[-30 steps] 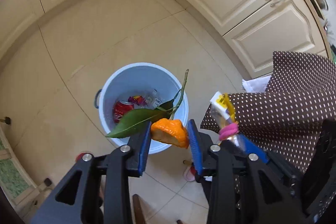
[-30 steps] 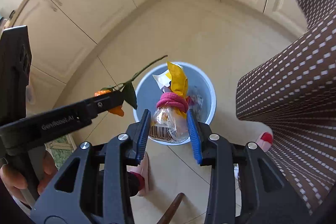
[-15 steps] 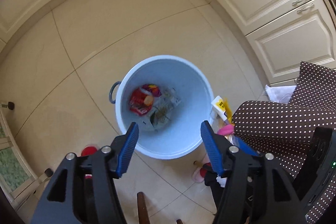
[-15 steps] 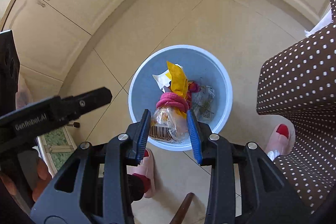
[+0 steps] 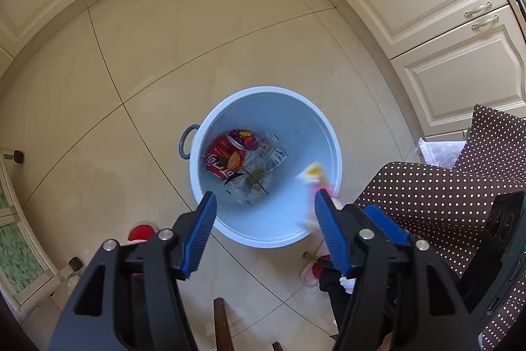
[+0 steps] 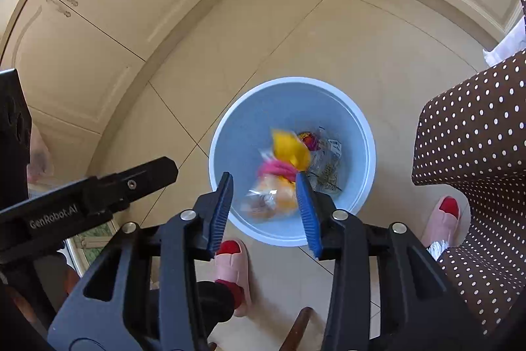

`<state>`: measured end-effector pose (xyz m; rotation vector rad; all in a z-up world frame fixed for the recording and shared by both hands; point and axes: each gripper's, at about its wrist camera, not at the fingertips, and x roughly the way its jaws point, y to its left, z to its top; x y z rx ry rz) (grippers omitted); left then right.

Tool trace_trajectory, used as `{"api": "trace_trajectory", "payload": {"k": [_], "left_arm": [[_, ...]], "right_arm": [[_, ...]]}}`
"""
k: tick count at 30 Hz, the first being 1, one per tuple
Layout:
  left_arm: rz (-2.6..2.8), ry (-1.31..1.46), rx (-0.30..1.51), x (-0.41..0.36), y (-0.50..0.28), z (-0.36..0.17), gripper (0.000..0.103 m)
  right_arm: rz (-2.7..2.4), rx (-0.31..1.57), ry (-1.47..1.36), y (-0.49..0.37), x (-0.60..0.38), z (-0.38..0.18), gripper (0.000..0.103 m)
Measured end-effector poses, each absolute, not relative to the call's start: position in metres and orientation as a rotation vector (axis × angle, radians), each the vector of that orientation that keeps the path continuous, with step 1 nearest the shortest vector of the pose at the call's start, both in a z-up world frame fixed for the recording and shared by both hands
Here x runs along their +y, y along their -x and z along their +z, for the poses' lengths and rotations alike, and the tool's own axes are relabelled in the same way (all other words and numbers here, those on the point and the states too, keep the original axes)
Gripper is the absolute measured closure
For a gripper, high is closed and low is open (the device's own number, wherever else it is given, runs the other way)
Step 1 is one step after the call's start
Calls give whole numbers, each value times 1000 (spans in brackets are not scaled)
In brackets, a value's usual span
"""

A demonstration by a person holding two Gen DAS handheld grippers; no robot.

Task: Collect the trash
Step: 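Carry the orange peel and bread bag over the blue bin and open both tools, then move both open tools back toward the table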

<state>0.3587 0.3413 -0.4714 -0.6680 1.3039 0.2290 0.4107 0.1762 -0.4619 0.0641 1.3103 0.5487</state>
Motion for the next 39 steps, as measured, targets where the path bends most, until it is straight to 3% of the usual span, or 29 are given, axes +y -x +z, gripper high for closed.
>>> {"api": "trace_trajectory", "payload": {"k": [10,17,24,32,39], "left_arm": [[233,640,1289,345,-356,-462,42],[232,647,1203,342,-335,-426,42],[164,651,1058,309,-310,-345,42],[-20,512,894,216,-288,-225,39],[-194,337,803,104,-273,-148,38]], "right_arm": [[549,1291,-48,-405,173,-444,61],[544,1193,-31,-386,149,-385,61],[543,993,-23,-343,108,-290,60],[447,702,-75,-275,10,-165,55],[308,568,-138,-228,-93,-114,52]]}}
